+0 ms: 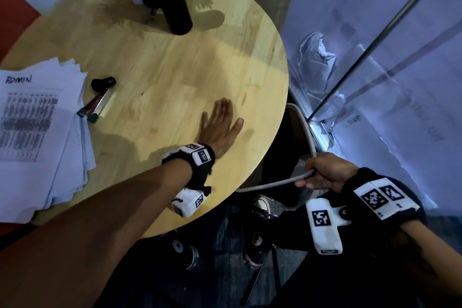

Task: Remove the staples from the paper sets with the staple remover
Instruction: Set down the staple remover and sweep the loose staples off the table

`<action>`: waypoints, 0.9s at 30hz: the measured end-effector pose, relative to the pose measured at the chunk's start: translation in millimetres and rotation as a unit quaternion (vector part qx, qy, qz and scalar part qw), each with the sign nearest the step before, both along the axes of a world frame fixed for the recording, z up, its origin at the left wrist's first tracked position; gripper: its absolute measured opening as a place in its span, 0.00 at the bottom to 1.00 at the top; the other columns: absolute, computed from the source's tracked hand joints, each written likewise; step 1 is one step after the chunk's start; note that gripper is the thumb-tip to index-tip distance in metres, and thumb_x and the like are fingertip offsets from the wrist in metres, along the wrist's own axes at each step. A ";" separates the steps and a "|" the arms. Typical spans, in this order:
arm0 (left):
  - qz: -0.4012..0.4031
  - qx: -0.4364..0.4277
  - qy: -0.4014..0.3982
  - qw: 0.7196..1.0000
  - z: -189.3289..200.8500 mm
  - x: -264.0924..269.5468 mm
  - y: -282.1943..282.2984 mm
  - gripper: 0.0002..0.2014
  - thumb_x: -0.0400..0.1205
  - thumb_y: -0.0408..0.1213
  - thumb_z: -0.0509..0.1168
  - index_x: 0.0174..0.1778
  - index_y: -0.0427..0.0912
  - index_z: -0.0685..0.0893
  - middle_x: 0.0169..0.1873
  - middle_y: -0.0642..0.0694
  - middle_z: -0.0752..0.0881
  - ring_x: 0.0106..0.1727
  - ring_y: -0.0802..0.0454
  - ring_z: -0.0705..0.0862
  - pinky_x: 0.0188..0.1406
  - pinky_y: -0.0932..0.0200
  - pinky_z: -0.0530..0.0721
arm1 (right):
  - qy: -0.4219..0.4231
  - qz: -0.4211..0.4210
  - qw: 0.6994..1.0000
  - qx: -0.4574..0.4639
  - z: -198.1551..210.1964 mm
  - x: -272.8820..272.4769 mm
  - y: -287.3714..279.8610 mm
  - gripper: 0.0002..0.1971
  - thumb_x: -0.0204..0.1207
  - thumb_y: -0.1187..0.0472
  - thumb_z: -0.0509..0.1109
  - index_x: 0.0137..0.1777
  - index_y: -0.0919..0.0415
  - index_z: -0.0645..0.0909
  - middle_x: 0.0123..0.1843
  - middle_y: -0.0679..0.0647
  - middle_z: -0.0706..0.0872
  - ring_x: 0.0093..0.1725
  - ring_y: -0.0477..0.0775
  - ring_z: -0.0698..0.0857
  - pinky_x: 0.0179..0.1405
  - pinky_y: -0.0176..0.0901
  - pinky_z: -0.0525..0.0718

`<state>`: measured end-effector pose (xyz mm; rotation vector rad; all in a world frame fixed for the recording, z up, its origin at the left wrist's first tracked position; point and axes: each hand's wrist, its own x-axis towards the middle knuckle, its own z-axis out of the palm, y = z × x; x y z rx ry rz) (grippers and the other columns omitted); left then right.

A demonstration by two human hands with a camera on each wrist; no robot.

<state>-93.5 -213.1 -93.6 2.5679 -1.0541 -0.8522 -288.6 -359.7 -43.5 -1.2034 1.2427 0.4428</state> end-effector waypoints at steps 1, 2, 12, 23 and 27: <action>-0.029 -0.009 0.012 0.999 0.8 -6.7 5.9 0.33 0.86 0.56 0.36 0.82 0.43 0.34 0.83 0.48 0.35 0.83 0.55 0.33 0.80 0.48 0.33 | -0.002 -0.001 1.000 0.003 -0.1 0.2 0.1 0.08 0.80 0.75 0.53 0.41 0.64 0.66 0.35 0.68 0.80 0.18 0.54 0.85 0.10 0.32 0.77; -0.051 -0.018 0.026 0.998 0.7 -13.8 10.8 0.36 0.84 0.61 0.35 0.81 0.44 0.33 0.83 0.48 0.36 0.83 0.56 0.34 0.79 0.50 0.32 | -0.004 -0.002 1.000 0.004 -0.5 -0.4 -0.1 0.08 0.80 0.74 0.53 0.41 0.65 0.66 0.35 0.68 0.80 0.18 0.54 0.85 0.10 0.32 0.77; 0.420 -0.165 0.007 0.892 -0.8 -61.3 83.4 0.49 0.72 0.70 0.25 0.83 0.39 0.42 0.84 0.44 0.43 0.84 0.52 0.41 0.80 0.50 0.38 | 0.004 -0.011 0.999 0.034 -3.9 -8.4 17.9 0.12 0.81 0.74 0.52 0.63 0.71 0.66 0.45 0.72 0.81 0.19 0.55 0.86 0.11 0.34 0.78; 0.206 -0.085 -0.008 0.975 -2.7 -75.2 16.0 0.41 0.76 0.61 0.30 0.82 0.37 0.38 0.83 0.40 0.40 0.84 0.51 0.37 0.79 0.47 0.33 | -0.009 -0.017 0.999 0.040 -2.3 -9.3 18.2 0.06 0.81 0.74 0.52 0.53 0.68 0.68 0.37 0.69 0.81 0.19 0.54 0.86 0.11 0.33 0.77; 0.076 -0.112 0.033 0.990 -2.5 -99.0 -11.9 0.48 0.69 0.65 0.26 0.81 0.36 0.35 0.83 0.40 0.40 0.84 0.51 0.36 0.79 0.51 0.32 | -0.005 -0.007 0.999 0.043 -5.1 -6.3 17.3 0.05 0.81 0.73 0.53 0.45 0.67 0.68 0.35 0.69 0.81 0.20 0.54 0.86 0.11 0.32 0.77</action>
